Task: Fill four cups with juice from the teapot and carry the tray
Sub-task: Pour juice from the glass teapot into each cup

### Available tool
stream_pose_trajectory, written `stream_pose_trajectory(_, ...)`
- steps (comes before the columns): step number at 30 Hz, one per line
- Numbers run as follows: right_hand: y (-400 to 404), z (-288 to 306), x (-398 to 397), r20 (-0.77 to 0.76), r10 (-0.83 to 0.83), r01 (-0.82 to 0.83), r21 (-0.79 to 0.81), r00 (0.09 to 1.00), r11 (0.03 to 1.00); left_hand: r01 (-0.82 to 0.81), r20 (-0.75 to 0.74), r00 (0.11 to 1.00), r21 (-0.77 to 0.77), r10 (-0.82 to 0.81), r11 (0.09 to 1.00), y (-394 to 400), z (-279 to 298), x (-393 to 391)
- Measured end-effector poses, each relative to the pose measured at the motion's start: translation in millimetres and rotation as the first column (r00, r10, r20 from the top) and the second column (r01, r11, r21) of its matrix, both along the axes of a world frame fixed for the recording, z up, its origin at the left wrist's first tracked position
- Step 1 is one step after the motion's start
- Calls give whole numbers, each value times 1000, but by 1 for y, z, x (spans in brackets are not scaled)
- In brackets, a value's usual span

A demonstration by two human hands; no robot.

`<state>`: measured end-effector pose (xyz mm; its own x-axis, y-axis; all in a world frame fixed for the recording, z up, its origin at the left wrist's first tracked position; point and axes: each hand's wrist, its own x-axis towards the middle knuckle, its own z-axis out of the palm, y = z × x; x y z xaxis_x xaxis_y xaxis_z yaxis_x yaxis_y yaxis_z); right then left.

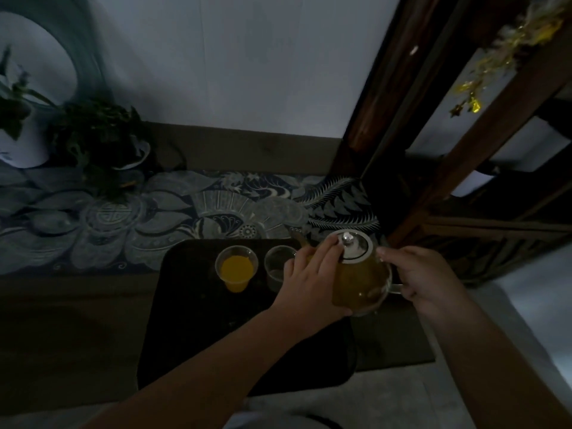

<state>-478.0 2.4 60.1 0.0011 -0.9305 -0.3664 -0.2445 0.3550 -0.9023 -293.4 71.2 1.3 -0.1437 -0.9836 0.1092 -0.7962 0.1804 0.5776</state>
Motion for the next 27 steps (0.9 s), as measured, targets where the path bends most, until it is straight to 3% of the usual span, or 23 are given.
stream_pose_trajectory(14, -23, -21, -44, -104, 165, -160, 59, 981, 985, -166, 21, 986, 32, 165, 986, 0, -25, -67)
stream_pose_trajectory(27, -30, -38, -33, -159, 224, -216, 70, 961, 974, -248, 19, 969, 57, 248, 967, 9, -36, -69)
